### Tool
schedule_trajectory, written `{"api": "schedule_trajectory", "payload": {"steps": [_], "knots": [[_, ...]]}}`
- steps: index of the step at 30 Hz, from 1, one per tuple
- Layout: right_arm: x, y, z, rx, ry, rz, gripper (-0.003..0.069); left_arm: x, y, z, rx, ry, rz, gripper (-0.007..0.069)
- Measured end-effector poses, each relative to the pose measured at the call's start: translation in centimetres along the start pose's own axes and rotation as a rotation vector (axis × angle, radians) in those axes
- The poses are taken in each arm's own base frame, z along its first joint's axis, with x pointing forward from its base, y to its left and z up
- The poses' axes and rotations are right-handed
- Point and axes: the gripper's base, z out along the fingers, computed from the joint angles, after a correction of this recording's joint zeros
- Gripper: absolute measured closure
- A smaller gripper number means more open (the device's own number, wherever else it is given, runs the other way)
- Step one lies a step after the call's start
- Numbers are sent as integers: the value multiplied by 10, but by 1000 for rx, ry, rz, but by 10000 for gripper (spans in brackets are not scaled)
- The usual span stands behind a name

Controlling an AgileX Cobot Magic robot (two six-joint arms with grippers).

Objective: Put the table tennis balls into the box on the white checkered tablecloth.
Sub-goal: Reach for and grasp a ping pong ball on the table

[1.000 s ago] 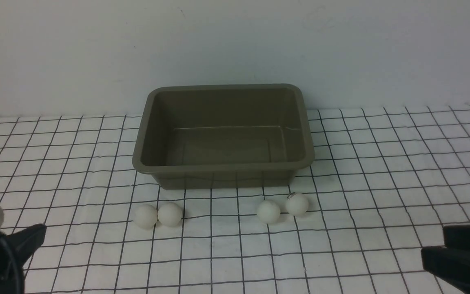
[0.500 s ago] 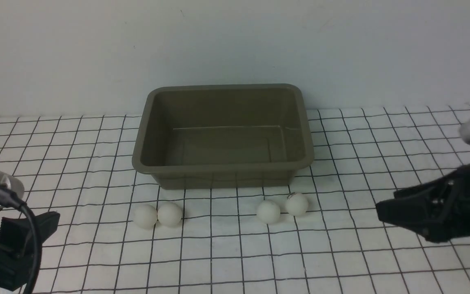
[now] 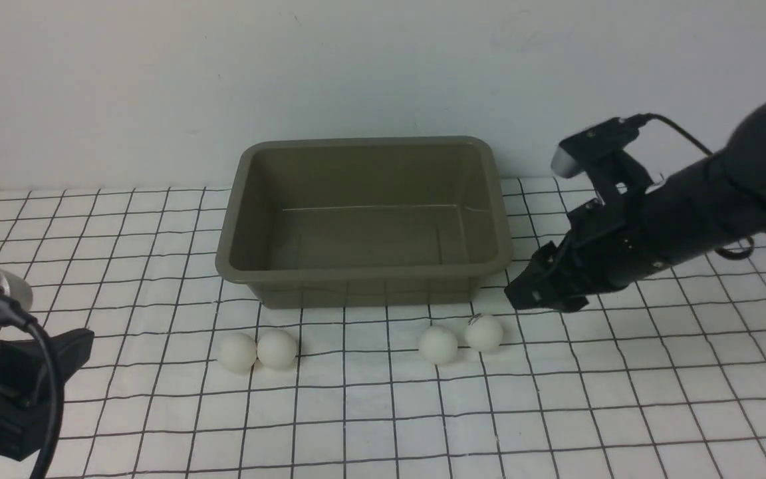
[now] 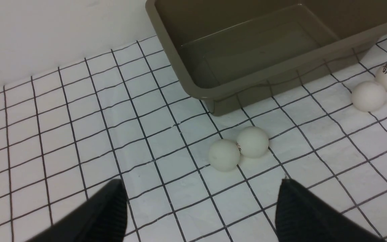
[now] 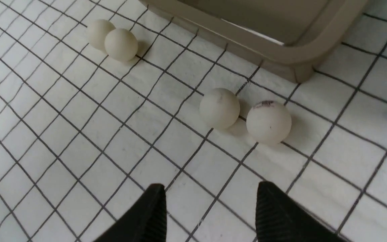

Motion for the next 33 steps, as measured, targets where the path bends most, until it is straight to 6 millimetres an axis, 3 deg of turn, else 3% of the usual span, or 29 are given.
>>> {"api": "schedule_trajectory", "payload": {"steps": [4, 9, 14, 33], "knots": [[-4, -9, 21, 21, 57, 1, 295, 0, 0, 0, 0, 0, 0, 90], [3, -20, 55, 2, 117, 49, 188, 0, 0, 0, -1, -1, 0, 90], [11, -26, 76, -20, 135, 82, 166, 0, 0, 0, -1, -2, 0, 90], [13, -33, 106, -58, 57, 162, 166, 0, 0, 0, -1, -2, 0, 90]]}}
